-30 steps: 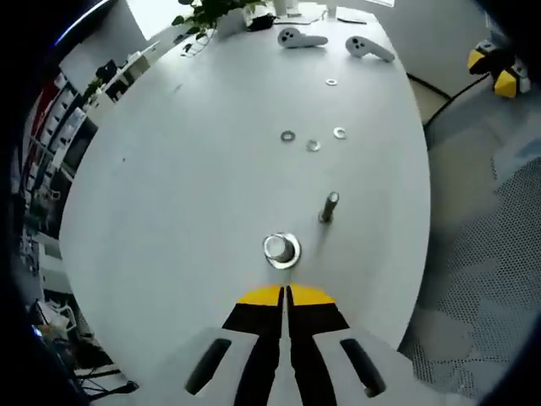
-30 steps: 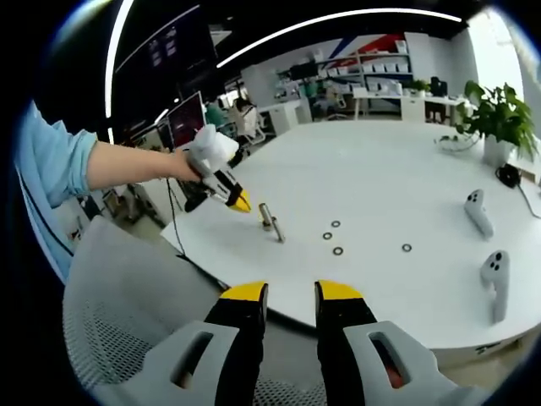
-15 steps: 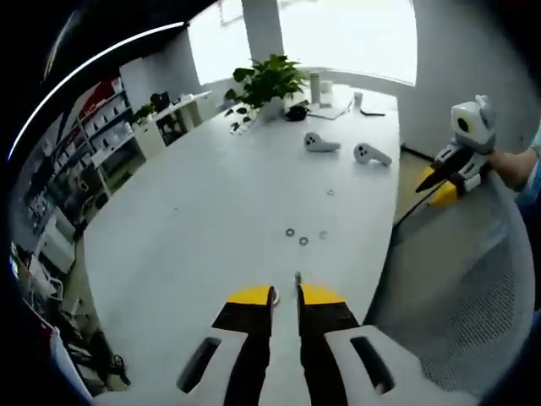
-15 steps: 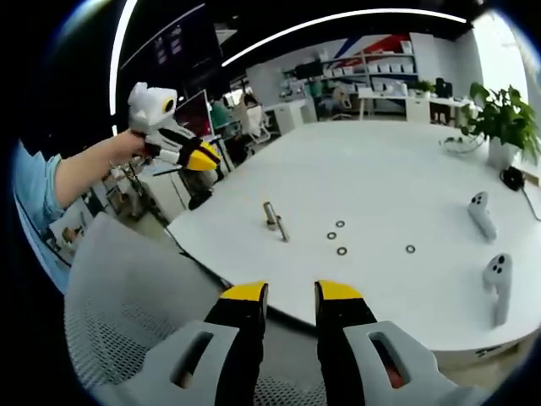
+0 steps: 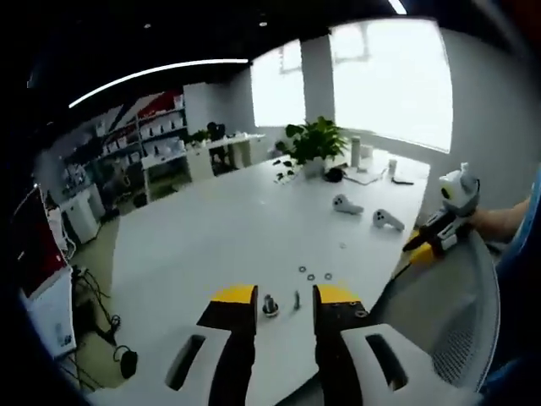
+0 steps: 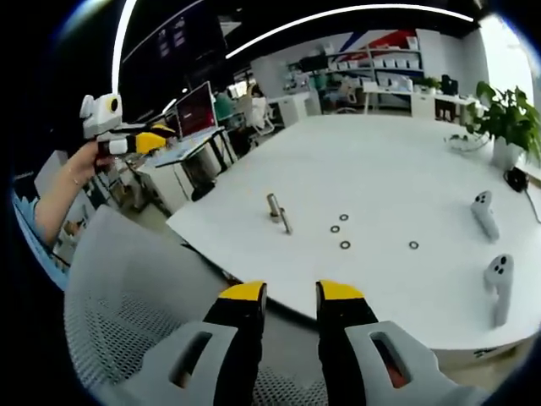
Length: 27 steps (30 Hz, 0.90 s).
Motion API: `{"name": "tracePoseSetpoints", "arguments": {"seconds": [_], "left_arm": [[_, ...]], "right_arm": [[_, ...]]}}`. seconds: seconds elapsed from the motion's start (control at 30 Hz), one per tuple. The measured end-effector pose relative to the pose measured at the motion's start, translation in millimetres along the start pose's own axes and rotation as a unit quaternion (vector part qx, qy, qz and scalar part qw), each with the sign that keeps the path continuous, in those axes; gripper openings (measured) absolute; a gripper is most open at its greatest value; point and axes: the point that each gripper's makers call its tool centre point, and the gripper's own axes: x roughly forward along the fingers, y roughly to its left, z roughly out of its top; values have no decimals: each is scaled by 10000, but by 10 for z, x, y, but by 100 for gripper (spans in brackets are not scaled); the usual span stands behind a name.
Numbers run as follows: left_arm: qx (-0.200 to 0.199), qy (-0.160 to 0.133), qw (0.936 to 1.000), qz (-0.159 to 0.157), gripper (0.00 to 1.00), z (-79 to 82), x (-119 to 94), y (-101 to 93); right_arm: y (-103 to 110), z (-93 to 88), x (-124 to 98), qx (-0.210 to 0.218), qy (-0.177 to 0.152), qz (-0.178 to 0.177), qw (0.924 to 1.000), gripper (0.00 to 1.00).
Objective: Place the washer onto the threaded stud by aligning its center hole with the stud, sliding it down to the base, and recovering from edge contact or off-axis alignment until the washer reaches the visible bottom stop.
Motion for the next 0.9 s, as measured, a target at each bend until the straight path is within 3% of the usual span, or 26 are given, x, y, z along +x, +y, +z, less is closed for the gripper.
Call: {"name": "tracePoseSetpoints", "arguments": {"seconds": [0.17,0.27,0.4,0.5,0.6,0.77,0.9], "left_arm": [[-288,-264,9977,550,28,-109,-175,104],[-551,-513,9953,604,31,-166,-205,67],[-669,-395,9944,714,33,-368,-172,9],[-861,-150,9933,763,25,-560,-138,-19],[-895,-105,9922,857,29,-683,-80,6],[-1065,-68,9900,925,29,-766,-17,48],[-964,73,9895,1076,29,-811,17,76]], "right_arm": [[17,-20,0,-51,83,38,9999,27],[29,-38,0,-88,158,67,9998,27],[97,-80,21,-358,397,312,9981,29],[155,-129,36,-437,620,614,9952,32],[149,-165,51,-416,799,814,9926,32],[89,-112,87,-260,858,1044,9905,32],[3,-49,148,-411,955,1080,9887,33]]}}
